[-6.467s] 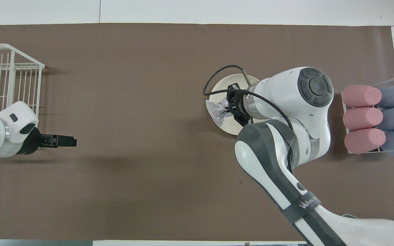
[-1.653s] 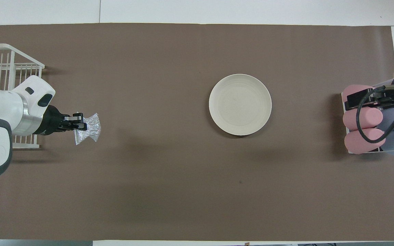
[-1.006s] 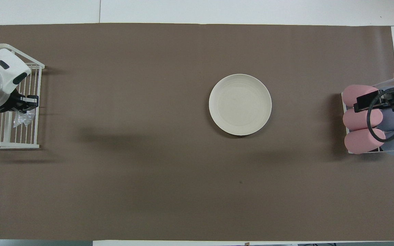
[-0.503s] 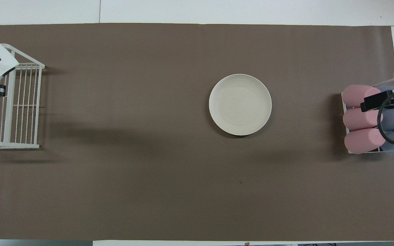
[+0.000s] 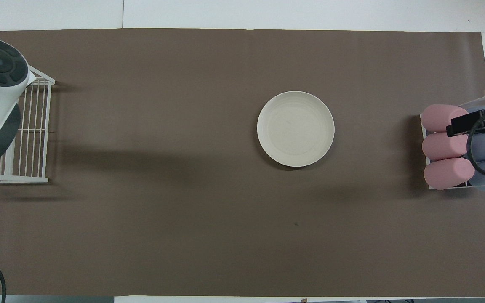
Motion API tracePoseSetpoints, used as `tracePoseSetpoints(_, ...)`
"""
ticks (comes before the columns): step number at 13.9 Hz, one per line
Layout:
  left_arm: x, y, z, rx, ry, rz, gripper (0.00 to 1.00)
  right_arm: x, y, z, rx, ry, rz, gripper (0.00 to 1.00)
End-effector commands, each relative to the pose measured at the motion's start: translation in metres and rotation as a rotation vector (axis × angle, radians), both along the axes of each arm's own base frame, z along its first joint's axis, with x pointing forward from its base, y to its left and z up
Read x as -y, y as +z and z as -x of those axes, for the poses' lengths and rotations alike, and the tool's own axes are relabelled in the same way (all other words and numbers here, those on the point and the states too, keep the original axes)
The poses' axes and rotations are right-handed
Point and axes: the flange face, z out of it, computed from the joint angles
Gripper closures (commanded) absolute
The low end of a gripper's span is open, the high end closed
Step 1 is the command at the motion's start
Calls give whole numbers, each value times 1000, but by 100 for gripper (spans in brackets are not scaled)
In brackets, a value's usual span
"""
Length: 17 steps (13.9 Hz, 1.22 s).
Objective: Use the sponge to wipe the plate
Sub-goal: 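Release the sponge into the rack and lift the left gripper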
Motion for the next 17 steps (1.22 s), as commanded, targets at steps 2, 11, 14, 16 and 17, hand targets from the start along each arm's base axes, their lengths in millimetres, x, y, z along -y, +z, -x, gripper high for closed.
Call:
tracePoseSetpoints(2,25,-52,-6,4,28,-154,100,0,3,1,5,-9,8,0)
tracePoseSetpoints(11,32,-70,0,24,12,-149,100,3,1,3,-3,-15,9,0)
tracePoseSetpoints(14,29,-70,-3,34,4,-136,100,3,1,3,-3,-15,9,0)
tracePoseSetpoints(16,22,-70,-6,43,4,-124,100,3,1,3,-3,-15,9,0)
tracePoseSetpoints(17,21,-70,-6,45,3,-121,97,3,1,3,-3,-15,7,0)
